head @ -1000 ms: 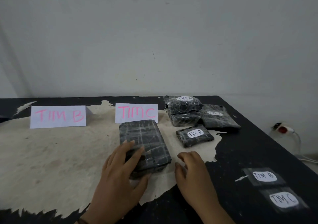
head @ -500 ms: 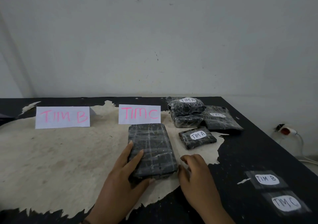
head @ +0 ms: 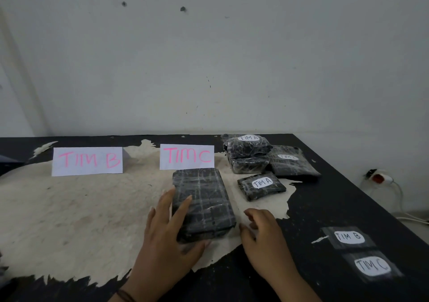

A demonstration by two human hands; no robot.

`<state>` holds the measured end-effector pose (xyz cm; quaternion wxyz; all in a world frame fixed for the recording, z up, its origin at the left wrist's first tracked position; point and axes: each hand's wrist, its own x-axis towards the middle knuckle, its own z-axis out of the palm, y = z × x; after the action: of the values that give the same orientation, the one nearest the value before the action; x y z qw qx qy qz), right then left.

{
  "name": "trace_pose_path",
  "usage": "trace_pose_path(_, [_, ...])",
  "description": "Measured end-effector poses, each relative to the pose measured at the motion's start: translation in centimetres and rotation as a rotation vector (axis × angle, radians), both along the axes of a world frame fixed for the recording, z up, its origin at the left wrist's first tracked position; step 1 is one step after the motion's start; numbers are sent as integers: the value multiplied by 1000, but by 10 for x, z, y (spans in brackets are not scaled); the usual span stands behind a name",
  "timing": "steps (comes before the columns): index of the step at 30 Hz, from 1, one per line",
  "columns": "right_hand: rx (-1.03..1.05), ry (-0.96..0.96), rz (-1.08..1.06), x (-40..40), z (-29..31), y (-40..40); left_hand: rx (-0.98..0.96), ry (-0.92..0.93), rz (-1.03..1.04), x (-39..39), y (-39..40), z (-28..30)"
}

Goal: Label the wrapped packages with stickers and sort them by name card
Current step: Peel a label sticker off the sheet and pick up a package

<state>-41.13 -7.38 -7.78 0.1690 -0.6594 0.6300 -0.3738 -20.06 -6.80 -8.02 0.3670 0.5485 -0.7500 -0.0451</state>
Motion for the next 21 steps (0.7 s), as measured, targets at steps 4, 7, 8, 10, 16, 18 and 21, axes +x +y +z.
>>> trace_pose_path(4, [40,-46,13,-4,6,9,-101,7,-4,-6,1,6])
trace_pose_path(7, [64,-82,31,-9,13,19,-171,-4,6,-15,0,11])
trace_pose_path(8, [67,-97,35,-10,16,22,-183,-11,8,-18,0,12])
trace_pose_path(10, [46,-103,31,-15,21,30,-197,-26,6,-25,0,15])
trace_pose_path(16, [-28,4,-41,-35,34,49,-283,-12,-42,-57,4,26])
trace_pose_path(18, [-40,58,-93,-47,37,56,-322,-6,-102,-75,8,28])
trace_pose_path(21, [4,141,-187,-66,41,66,-336,-7,-218,-103,13,25])
